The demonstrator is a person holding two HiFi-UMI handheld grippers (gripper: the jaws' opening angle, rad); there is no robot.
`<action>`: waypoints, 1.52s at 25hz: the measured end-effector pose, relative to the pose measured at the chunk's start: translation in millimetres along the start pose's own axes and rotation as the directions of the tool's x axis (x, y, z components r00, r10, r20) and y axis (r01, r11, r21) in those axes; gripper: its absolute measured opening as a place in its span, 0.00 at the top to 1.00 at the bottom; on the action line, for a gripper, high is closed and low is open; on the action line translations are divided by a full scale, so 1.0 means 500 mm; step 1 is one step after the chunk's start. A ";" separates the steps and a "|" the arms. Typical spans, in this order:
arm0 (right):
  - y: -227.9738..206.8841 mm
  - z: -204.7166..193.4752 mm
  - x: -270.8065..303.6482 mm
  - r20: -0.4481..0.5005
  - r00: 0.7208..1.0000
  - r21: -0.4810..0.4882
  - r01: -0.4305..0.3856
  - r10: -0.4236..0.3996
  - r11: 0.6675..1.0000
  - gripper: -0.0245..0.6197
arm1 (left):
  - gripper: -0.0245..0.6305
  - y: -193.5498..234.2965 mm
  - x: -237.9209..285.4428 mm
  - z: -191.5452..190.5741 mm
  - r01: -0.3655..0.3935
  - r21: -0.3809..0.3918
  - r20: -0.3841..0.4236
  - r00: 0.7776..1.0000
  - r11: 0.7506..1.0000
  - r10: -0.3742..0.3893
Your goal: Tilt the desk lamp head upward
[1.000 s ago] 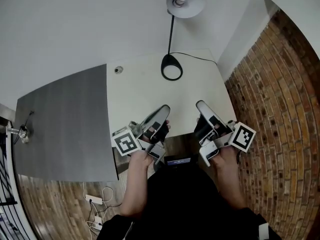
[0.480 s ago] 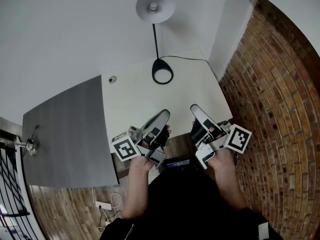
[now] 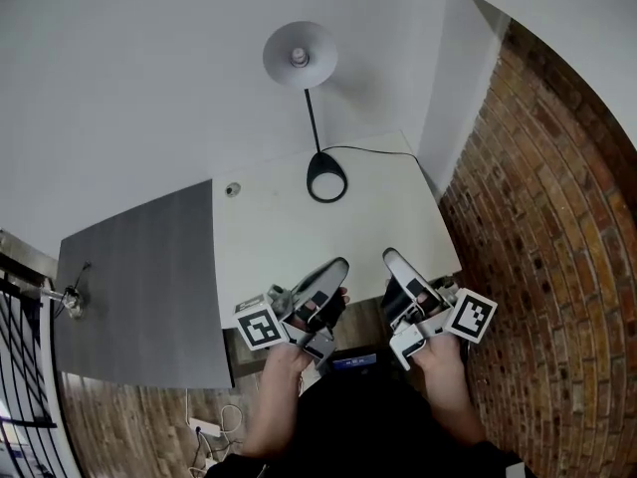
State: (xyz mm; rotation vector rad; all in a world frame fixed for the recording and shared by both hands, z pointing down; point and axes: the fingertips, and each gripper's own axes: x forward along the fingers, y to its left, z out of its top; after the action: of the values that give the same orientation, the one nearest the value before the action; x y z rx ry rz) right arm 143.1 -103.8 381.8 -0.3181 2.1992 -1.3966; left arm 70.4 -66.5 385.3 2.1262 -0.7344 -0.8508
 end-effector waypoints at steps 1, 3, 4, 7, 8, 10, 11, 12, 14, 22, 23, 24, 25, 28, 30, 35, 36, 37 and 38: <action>0.001 0.000 0.000 -0.004 1.000 -0.006 -0.007 0.007 1.000 0.74 | 0.94 -0.002 0.002 -0.003 -0.003 0.002 -0.003 1.000 1.000 0.003; 0.002 -0.002 0.003 -0.016 1.000 -0.013 -0.022 0.022 1.000 0.74 | 0.94 -0.003 0.003 -0.006 -0.013 0.009 -0.007 1.000 1.000 0.014; 0.001 -0.004 0.005 -0.022 0.999 -0.011 -0.028 0.028 1.000 0.74 | 0.94 -0.002 0.003 -0.007 -0.019 0.011 -0.007 1.000 1.000 0.019; 0.001 -0.010 0.008 -0.041 0.998 -0.006 -0.042 0.042 0.999 0.75 | 0.94 -0.002 0.001 -0.009 -0.029 0.019 0.000 1.000 0.999 0.029; 0.001 -0.012 0.008 -0.045 0.998 -0.004 -0.045 0.045 0.999 0.75 | 0.94 -0.003 0.001 -0.009 -0.031 0.021 0.003 1.000 0.999 0.031; 0.001 -0.013 0.006 -0.049 0.998 -0.002 -0.051 0.050 0.999 0.75 | 0.94 -0.001 0.001 -0.013 -0.036 0.019 0.005 0.999 0.999 0.036; 0.000 -0.013 0.005 -0.050 0.997 -0.002 -0.053 0.053 0.999 0.76 | 0.94 0.000 0.000 -0.015 -0.039 0.016 0.006 0.999 0.999 0.039; 0.000 -0.014 0.005 -0.052 0.997 -0.002 -0.055 0.055 0.998 0.76 | 0.94 0.002 -0.001 -0.017 -0.041 0.014 0.007 0.999 0.999 0.041; 0.000 -0.016 0.005 -0.056 0.997 -0.005 -0.056 0.056 0.998 0.77 | 0.94 0.004 -0.006 -0.017 -0.043 0.009 0.011 0.999 0.999 0.043; 0.007 -0.017 0.002 -0.065 0.996 -0.014 -0.067 0.066 0.998 0.83 | 0.94 0.004 -0.006 -0.020 -0.036 -0.002 0.018 0.999 0.999 0.036; 0.009 -0.017 0.001 -0.066 0.996 -0.016 -0.069 0.068 0.997 0.84 | 0.94 0.003 -0.004 -0.020 -0.036 0.000 0.017 0.999 0.999 0.036; 0.011 -0.016 0.000 -0.067 0.995 -0.018 -0.071 0.069 0.997 0.85 | 0.94 0.002 -0.001 -0.021 -0.036 0.004 0.016 0.999 0.999 0.035; 0.012 -0.015 -0.002 -0.068 0.995 -0.020 -0.073 0.071 0.997 0.86 | 0.94 0.001 0.001 -0.022 -0.035 0.006 0.015 0.999 0.999 0.035; 0.019 -0.012 -0.008 -0.069 0.994 -0.028 -0.084 0.081 0.996 0.89 | 0.94 -0.002 0.006 -0.029 -0.031 0.005 0.012 0.999 1.000 0.030; 0.023 -0.009 -0.011 -0.069 0.994 -0.034 -0.092 0.089 0.995 0.90 | 0.94 -0.002 0.009 -0.034 -0.030 0.004 0.008 1.000 1.000 0.030; 0.035 -0.003 -0.021 -0.069 0.992 -0.041 -0.110 0.107 0.993 0.91 | 0.94 -0.009 0.017 -0.043 -0.028 0.003 0.007 1.000 1.000 0.028; 0.035 -0.002 -0.024 -0.069 0.992 -0.041 -0.112 0.109 0.993 0.91 | 0.94 -0.010 0.019 -0.045 -0.030 0.004 0.006 1.000 1.000 0.030; 0.036 -0.002 -0.026 -0.070 0.991 -0.041 -0.114 0.111 0.993 0.91 | 0.94 -0.011 0.020 -0.048 -0.032 0.004 0.006 0.999 0.999 0.032; 0.036 -0.001 -0.029 -0.070 0.991 -0.039 -0.116 0.113 0.992 0.91 | 0.94 -0.012 0.020 -0.051 -0.033 0.005 0.005 0.999 0.999 0.033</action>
State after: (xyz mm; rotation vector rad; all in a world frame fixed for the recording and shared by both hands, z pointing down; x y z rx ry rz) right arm 156.1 -88.7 370.2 -0.1585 2.2670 -1.3172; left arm 97.1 -60.1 390.4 2.1114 -0.7730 -0.8372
